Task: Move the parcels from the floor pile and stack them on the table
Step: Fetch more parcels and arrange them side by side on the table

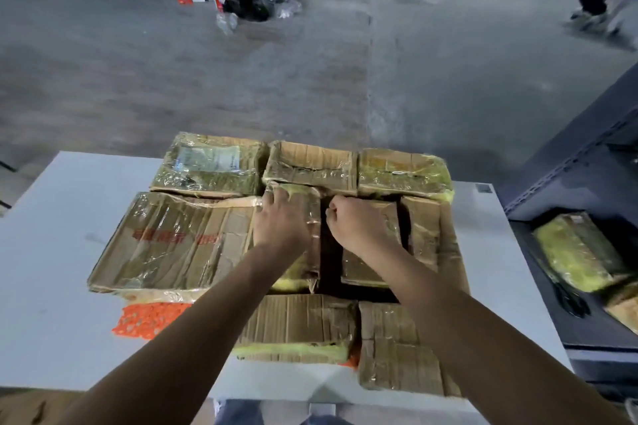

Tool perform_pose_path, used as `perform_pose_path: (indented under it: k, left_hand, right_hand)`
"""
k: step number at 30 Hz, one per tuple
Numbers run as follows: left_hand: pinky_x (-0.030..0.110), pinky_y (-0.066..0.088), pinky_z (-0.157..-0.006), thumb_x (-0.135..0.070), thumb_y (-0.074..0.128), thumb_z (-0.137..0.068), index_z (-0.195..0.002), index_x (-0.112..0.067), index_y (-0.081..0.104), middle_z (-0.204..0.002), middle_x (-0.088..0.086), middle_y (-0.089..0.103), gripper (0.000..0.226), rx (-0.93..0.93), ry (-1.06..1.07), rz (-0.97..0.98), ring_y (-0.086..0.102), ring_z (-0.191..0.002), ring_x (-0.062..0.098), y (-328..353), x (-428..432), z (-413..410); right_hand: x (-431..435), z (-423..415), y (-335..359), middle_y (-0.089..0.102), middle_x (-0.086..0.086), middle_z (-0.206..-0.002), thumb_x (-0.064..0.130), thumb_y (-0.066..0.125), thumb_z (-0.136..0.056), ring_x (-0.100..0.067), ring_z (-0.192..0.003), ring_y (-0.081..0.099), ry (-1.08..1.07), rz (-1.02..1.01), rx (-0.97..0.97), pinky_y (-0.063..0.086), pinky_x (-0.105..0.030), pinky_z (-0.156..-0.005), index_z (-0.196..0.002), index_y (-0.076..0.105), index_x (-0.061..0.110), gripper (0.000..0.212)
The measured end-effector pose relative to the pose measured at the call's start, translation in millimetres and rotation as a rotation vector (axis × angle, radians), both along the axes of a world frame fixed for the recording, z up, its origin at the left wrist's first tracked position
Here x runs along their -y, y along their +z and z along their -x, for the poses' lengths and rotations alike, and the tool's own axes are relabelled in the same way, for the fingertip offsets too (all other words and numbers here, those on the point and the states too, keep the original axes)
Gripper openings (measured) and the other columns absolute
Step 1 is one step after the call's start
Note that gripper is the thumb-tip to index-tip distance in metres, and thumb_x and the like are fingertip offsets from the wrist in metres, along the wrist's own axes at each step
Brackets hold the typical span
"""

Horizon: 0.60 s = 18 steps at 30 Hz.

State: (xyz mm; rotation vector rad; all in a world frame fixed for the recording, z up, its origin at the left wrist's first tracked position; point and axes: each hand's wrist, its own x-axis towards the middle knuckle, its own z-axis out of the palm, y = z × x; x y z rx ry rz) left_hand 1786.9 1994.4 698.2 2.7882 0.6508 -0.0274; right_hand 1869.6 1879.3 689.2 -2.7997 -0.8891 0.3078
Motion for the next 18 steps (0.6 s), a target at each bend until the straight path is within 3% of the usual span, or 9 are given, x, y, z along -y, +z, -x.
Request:
perform_pose_path:
  k: [2,5,8,11,14,18]
  left_hand:
    - [0.042,0.046,-0.091,-0.010,0.040,-0.090,-0.124,-0.010,0.047,-0.123,0.017,0.049,0.035,0.015,0.069,0.047,0.046,-0.113,0.032,-1,-19,14]
    - [0.037,0.042,-0.072,-0.011,0.040,-0.091,-0.108,-0.007,0.051,-0.103,0.017,0.059,0.020,0.026,0.093,0.149,0.054,-0.092,0.030,-8,-41,26]
    - [0.034,0.042,-0.065,-0.013,0.048,-0.089,-0.100,-0.011,0.054,-0.092,0.011,0.062,0.013,0.032,0.051,0.239,0.056,-0.082,0.027,-10,-50,30]
    - [0.029,0.043,-0.065,-0.011,0.052,-0.089,-0.103,-0.013,0.058,-0.092,0.003,0.063,0.016,0.032,0.029,0.346,0.056,-0.081,0.019,-8,-51,27]
    - [0.032,0.050,-0.075,-0.011,0.047,-0.093,-0.108,-0.010,0.059,-0.102,0.008,0.065,0.019,-0.009,-0.067,0.383,0.059,-0.090,0.022,-8,-47,24]
    - [0.030,0.047,-0.079,-0.009,0.044,-0.092,-0.113,-0.011,0.058,-0.108,0.008,0.063,0.025,-0.010,-0.126,0.388,0.057,-0.095,0.021,-11,-41,21]
  right_hand:
    - [-18,4,0,0.061,-0.003,-0.074,0.042,0.039,-0.101,-0.023,-0.067,0.060,-0.016,0.083,-0.074,0.048,-0.034,-0.056,-0.090,0.058,0.010,0.039]
    - [-32,6,2,0.045,-0.001,-0.059,0.044,0.043,-0.101,-0.019,-0.052,0.045,-0.051,0.159,-0.191,0.032,-0.031,-0.047,-0.069,0.046,0.011,0.046]
    - [-36,4,7,0.037,-0.001,-0.056,0.038,0.048,-0.101,-0.018,-0.047,0.038,-0.128,0.169,-0.268,0.030,-0.028,-0.047,-0.067,0.041,0.011,0.044]
    - [-36,4,14,0.040,-0.001,-0.061,0.033,0.048,-0.101,-0.017,-0.050,0.039,-0.170,0.223,-0.273,0.031,-0.029,-0.048,-0.073,0.045,0.010,0.036]
    - [-30,4,18,0.041,-0.001,-0.064,0.030,0.048,-0.102,-0.016,-0.052,0.041,-0.200,0.262,-0.257,0.033,-0.028,-0.049,-0.076,0.046,0.011,0.033]
    - [-22,4,19,0.044,-0.001,-0.064,0.033,0.046,-0.102,-0.017,-0.052,0.043,-0.223,0.320,-0.217,0.034,-0.028,-0.049,-0.080,0.052,0.010,0.033]
